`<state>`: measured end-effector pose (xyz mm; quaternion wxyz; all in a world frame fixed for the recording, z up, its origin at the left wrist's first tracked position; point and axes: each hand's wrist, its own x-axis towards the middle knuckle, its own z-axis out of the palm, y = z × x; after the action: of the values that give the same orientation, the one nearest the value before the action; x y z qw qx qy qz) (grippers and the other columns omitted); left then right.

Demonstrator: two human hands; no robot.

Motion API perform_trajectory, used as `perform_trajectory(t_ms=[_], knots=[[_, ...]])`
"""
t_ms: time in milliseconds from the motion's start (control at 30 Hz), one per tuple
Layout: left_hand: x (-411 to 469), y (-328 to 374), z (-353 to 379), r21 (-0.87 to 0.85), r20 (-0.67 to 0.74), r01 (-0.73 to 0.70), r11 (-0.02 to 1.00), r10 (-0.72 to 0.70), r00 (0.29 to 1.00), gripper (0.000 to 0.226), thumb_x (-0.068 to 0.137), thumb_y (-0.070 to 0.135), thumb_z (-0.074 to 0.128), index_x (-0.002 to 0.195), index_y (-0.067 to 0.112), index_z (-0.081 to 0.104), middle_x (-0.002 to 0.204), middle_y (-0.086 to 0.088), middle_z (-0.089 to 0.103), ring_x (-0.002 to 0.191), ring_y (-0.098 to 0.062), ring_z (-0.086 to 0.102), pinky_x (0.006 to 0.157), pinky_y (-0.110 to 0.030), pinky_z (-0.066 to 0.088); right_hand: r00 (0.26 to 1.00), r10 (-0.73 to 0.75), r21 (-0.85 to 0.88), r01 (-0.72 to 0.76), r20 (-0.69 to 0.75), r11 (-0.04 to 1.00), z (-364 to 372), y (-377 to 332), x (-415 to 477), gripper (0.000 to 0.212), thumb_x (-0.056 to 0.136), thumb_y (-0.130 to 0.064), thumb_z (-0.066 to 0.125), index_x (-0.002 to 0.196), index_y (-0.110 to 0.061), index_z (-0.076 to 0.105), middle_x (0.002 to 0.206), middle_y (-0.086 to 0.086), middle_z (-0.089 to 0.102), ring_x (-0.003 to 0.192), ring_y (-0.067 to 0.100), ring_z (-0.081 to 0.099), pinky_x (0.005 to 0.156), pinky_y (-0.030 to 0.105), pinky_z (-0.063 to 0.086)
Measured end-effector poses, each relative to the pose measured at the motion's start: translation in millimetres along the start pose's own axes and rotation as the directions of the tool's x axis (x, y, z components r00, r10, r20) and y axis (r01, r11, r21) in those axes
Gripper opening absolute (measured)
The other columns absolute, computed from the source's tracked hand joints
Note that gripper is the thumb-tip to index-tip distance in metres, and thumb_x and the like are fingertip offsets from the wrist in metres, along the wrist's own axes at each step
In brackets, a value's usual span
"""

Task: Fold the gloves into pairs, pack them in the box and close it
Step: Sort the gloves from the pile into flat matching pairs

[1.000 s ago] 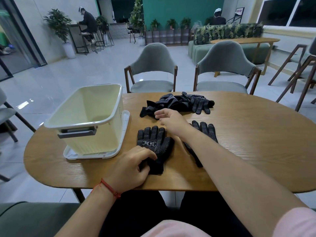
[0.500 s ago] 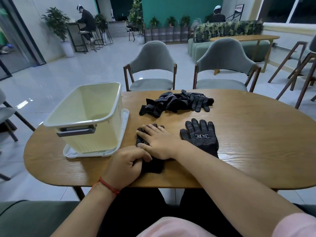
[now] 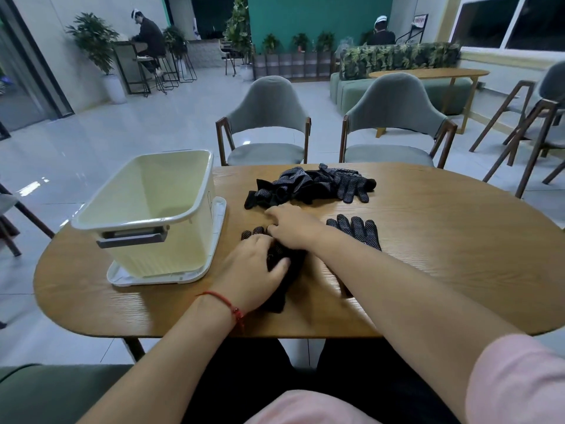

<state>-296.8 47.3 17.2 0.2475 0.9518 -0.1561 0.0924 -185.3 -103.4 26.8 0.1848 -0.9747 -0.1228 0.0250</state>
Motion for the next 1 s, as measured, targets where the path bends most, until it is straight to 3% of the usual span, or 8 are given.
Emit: perform_trajectory(t_ms=[167, 300, 467, 633, 767, 867, 933, 1000], knots=[[4, -3, 19, 0.217, 0.112, 0.002, 0.976, -0.027, 0.993, 0.067, 0.1, 0.061, 0.048, 0.156, 0.024, 0.043, 0.167, -0.002, 0.036, 0.157, -0.02, 0.027, 0.127, -0.04, 0.023, 0.993, 0.069, -0.064, -0.076, -0.1, 0.995, 4, 12, 13, 0.056, 0.102, -0.033, 0.045, 0.158, -0.029, 0.045, 0.16, 0.005, 0.046, 0.147, 0.033, 0.041, 0.119, 0.052, 0.038], [10, -22, 16, 0.185, 0.14, 0.026, 0.982, -0.053, 0.989, 0.07, 0.104, 0.061, 0.041, 0.164, 0.027, 0.031, 0.174, 0.0, 0.021, 0.162, -0.018, 0.012, 0.131, -0.041, 0.011, 0.951, 0.108, -0.06, -0.131, -0.289, 0.99, -13, 31, 14, 0.039, 0.099, -0.024, 0.051, 0.137, -0.024, 0.057, 0.146, 0.001, 0.054, 0.137, 0.027, 0.044, 0.109, 0.047, 0.039], [5, -24, 16, 0.141, 0.13, 0.024, 0.99, -0.043, 0.991, 0.068, 0.105, 0.061, 0.038, 0.165, 0.03, 0.029, 0.175, 0.005, 0.017, 0.162, -0.012, 0.006, 0.132, -0.04, 0.005, 0.895, 0.094, -0.117, -0.16, -0.436, 0.98, -25, 60, 10, 0.049, 0.091, -0.012, 0.053, 0.138, -0.023, 0.058, 0.151, 0.0, 0.051, 0.139, 0.026, 0.041, 0.109, 0.047, 0.04], [4, -25, 16, 0.114, 0.086, 0.028, 0.993, -0.038, 0.996, 0.064, 0.104, 0.059, 0.043, 0.161, 0.03, 0.037, 0.172, 0.004, 0.026, 0.161, -0.012, 0.015, 0.132, -0.041, 0.012, 0.981, 0.058, -0.224, -0.1, -0.184, 0.969, -37, 68, 7, 0.058, 0.097, -0.014, 0.05, 0.154, -0.027, 0.053, 0.165, -0.005, 0.039, 0.146, 0.026, 0.04, 0.116, 0.052, 0.036], [3, -23, 16, 0.107, 0.065, 0.027, 0.994, -0.034, 0.997, 0.062, 0.104, 0.057, 0.045, 0.159, 0.03, 0.041, 0.17, 0.005, 0.031, 0.16, -0.012, 0.019, 0.131, -0.04, 0.014, 0.996, 0.008, -0.314, -0.035, -0.087, 0.949, -43, 69, 6, 0.059, 0.097, -0.016, 0.05, 0.156, -0.021, 0.052, 0.176, -0.008, 0.02, 0.149, 0.028, 0.035, 0.115, 0.056, 0.04], [3, -25, 17, 0.103, 0.045, 0.019, 0.995, -0.024, 0.999, 0.061, 0.102, 0.057, 0.046, 0.157, 0.03, 0.045, 0.169, 0.004, 0.035, 0.158, -0.013, 0.023, 0.131, -0.038, 0.017, 0.999, -0.001, -0.378, -0.013, -0.037, 0.926, -49, 71, 6, 0.057, 0.098, -0.015, 0.048, 0.155, -0.021, 0.052, 0.172, -0.009, 0.029, 0.145, 0.027, 0.039, 0.114, 0.055, 0.039], [2, -26, 18, 0.097, 0.03, 0.017, 0.995, -0.02, 0.999, 0.06, 0.102, 0.057, 0.048, 0.156, 0.03, 0.047, 0.167, 0.004, 0.038, 0.157, -0.014, 0.026, 0.13, -0.038, 0.018, 0.999, -0.011, -0.297, -0.002, -0.042, 0.955, -51, 75, 6, 0.06, 0.097, -0.011, 0.047, 0.156, -0.019, 0.052, 0.167, -0.008, 0.037, 0.145, 0.026, 0.041, 0.117, 0.054, 0.038], [2, -25, 18, 0.091, 0.024, 0.019, 0.996, -0.021, 0.999, 0.059, 0.102, 0.055, 0.05, 0.155, 0.03, 0.048, 0.167, 0.005, 0.038, 0.157, -0.014, 0.027, 0.13, -0.037, 0.018, 0.989, -0.009, -0.063, 0.0, -0.145, 0.998, -55, 76, 6, 0.06, 0.093, -0.005, 0.047, 0.151, -0.018, 0.059, 0.16, -0.006, 0.046, 0.144, 0.025, 0.045, 0.122, 0.049, 0.036]])
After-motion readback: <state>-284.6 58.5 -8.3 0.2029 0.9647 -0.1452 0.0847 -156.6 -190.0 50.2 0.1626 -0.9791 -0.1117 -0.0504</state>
